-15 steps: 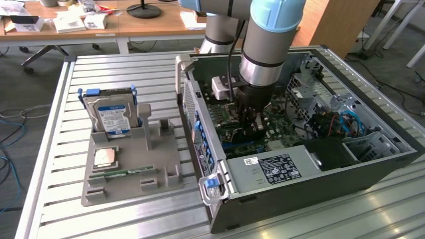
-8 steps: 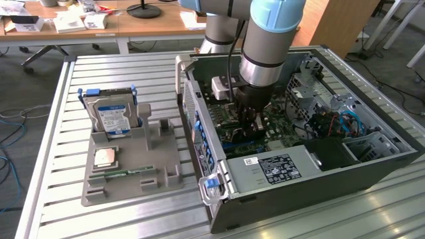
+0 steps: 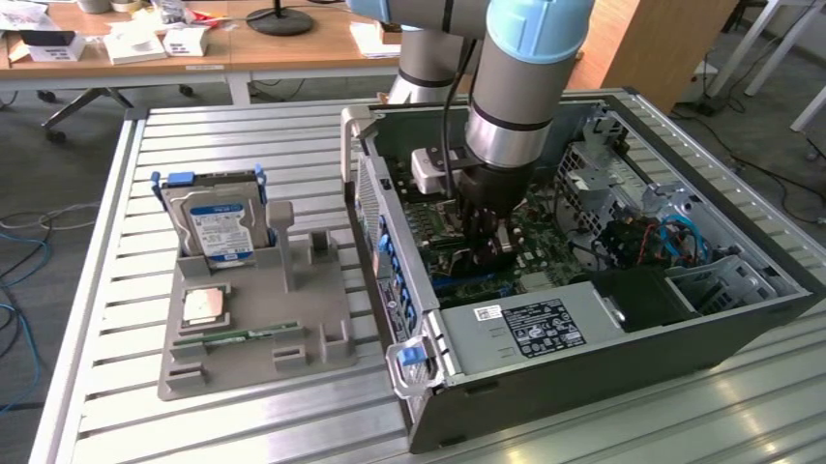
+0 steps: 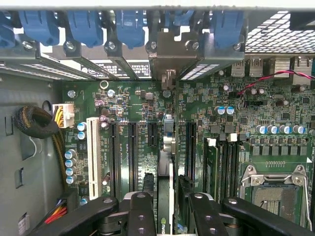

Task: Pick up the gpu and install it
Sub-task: 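Insert the gpu into the slot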

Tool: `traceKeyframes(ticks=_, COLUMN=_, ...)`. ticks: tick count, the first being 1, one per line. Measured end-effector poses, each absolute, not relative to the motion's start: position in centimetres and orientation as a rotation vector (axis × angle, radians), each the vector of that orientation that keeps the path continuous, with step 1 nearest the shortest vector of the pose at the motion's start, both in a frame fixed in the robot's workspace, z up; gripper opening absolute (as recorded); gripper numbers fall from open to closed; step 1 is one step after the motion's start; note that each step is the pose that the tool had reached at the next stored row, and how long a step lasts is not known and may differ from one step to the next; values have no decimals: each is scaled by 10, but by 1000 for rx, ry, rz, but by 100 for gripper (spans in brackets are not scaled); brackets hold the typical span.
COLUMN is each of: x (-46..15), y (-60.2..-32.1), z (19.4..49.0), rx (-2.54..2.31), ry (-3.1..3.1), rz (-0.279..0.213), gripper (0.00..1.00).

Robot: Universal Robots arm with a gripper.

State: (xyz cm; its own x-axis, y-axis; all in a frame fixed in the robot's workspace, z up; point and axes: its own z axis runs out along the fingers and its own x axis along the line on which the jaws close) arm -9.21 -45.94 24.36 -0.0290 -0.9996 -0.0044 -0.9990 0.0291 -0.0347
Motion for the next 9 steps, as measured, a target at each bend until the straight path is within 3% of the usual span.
traceKeyframes(ticks=9, x=-92, y=-459, z=253, rx=-2170, ry=2234, rz=-34, gripper=33)
